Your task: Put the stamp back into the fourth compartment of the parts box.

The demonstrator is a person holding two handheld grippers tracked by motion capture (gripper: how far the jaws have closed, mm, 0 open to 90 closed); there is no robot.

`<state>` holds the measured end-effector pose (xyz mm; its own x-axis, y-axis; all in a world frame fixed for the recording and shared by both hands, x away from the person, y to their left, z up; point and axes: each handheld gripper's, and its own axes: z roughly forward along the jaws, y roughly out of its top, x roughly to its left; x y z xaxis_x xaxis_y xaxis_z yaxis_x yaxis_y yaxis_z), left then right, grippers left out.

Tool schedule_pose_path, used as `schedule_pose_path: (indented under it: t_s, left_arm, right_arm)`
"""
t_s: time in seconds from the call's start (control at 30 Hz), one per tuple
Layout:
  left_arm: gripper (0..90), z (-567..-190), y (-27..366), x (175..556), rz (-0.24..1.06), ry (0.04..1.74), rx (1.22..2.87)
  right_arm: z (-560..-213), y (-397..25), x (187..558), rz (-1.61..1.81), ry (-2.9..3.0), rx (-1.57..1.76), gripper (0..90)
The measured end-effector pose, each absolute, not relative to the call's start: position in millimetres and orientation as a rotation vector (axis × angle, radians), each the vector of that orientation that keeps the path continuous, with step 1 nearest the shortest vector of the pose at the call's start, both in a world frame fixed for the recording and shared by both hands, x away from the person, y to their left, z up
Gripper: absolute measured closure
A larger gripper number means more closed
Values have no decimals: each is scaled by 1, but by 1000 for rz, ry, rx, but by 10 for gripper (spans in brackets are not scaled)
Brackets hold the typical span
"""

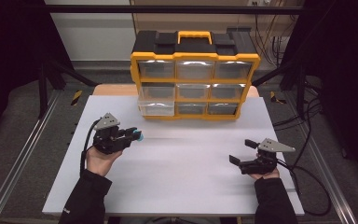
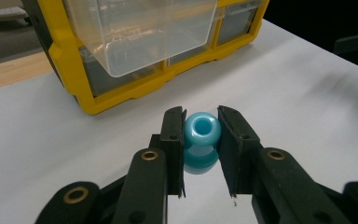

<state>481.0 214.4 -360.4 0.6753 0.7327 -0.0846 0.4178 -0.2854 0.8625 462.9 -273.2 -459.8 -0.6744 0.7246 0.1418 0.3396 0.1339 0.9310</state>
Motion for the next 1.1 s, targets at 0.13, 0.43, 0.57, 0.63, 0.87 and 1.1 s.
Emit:
schedule_pose_path:
  t_s: [0.13,0.43,0.57,0.63,0.87,1.1]
  left_arm:
    - [717,-356,216,481,407,896,1910]
    - [717,-349,212,483,414,878,1913]
    - [716,-342,211,484,419,861,1910]
    - [717,-341,210,484,422,860,1908]
    - [717,-329,209,486,432,842,1903]
    - [717,-323,207,487,434,834,1901]
  right_arm:
    - [-460,-273,463,1555,2074,1031,5]
    - [-460,-274,463,1555,2074,1032,5]
    - [-460,-273,463,1551,2075,1032,5]
    - [-460,-273,463,1551,2075,1031,5]
    - [-460,-273,463,1549,2076,1031,5]
    - [-460,-273,463,1550,2075,1031,5]
